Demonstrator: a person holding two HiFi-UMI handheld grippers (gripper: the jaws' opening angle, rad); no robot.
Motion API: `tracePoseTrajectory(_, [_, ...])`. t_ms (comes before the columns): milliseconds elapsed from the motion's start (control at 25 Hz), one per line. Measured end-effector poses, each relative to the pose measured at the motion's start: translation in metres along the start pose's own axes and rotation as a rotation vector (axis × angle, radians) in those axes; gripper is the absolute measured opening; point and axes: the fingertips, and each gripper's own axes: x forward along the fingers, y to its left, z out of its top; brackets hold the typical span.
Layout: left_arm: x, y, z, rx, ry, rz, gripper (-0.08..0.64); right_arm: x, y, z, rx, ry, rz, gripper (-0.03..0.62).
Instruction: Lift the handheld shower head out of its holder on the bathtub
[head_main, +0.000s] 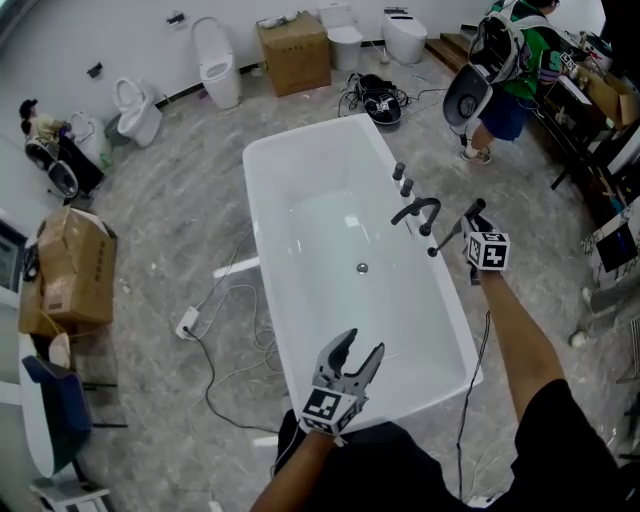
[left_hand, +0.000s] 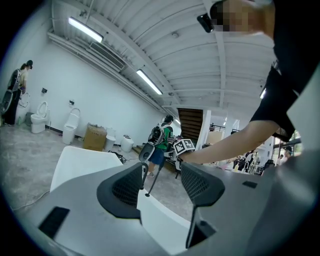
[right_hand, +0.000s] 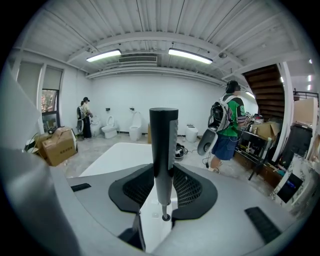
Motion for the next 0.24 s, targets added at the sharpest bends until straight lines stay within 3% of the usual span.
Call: tracePoseTrajectory(240, [0.004, -0.0028, -0.0043, 0.007, 0.005, -0.001, 0.222, 0.0051, -0.0024, -0.01, -0.006, 0.024, 0.018, 0.109])
